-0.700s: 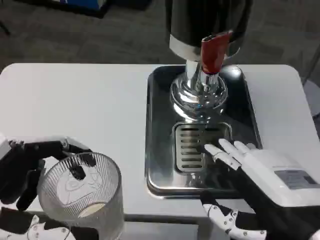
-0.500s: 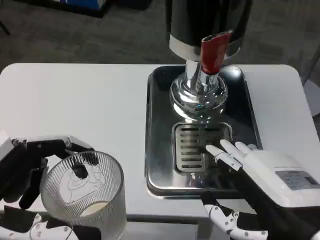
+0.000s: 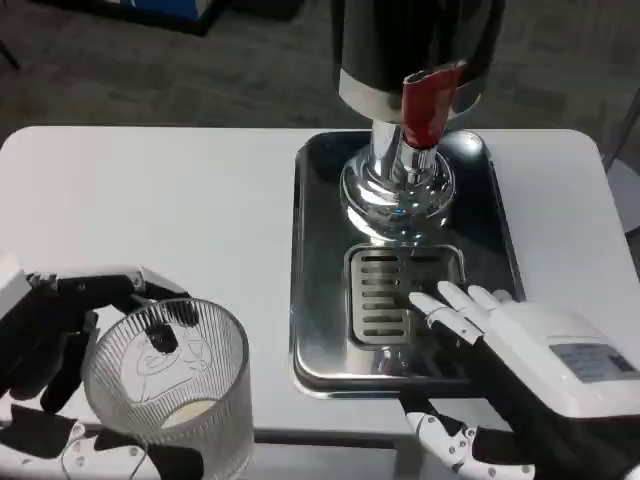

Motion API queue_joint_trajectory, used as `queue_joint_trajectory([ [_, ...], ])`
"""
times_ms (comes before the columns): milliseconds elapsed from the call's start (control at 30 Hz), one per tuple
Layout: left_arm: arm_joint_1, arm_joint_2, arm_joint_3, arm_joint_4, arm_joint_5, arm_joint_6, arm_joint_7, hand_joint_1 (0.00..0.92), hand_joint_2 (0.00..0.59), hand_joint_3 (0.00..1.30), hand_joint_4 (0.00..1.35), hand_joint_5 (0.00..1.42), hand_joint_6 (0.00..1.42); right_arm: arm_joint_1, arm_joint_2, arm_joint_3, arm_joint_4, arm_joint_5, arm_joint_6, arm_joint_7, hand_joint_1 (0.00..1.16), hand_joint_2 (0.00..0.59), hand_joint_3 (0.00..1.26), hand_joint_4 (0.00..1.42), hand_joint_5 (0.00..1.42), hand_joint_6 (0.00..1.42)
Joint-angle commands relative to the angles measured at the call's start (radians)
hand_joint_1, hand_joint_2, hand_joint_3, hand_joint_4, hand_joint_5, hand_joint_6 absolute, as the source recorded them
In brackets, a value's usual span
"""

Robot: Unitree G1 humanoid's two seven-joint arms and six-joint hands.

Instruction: Grasp the cup under the faucet to collect the drink, then remove the cup.

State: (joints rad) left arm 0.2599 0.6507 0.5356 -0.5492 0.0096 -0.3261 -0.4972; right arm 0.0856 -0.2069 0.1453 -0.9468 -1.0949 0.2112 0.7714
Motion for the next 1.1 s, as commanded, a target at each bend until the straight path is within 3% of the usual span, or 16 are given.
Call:
queue_joint_trajectory([
  [33,-0.010,0.004,-0.008,-0.003,0.001,0.001,0.003,0.635,0.000,0.96,1.14,1.28,1.42,0.015,0.009,-0.003,-0.016,-0.002,-0.002,0.008,0.37,0.517,0.08,0.00,0.00,0.00],
  [467,-0.054,0.002,-0.050,0.007,0.022,0.023,0.011,0.635,0.000,0.96,1.14,1.28,1.42,-0.001,0.015,-0.056,-0.004,0.009,0.021,-0.003,0.37,0.517,0.08,0.00,0.00,0.00],
  [1100,-0.385,-0.012,-0.287,0.209,0.227,0.042,0.085,0.635,0.000,0.96,1.14,1.28,1.42,0.030,0.005,-0.187,-0.018,0.054,0.060,-0.021,0.37,0.509,0.07,0.00,0.00,0.00],
])
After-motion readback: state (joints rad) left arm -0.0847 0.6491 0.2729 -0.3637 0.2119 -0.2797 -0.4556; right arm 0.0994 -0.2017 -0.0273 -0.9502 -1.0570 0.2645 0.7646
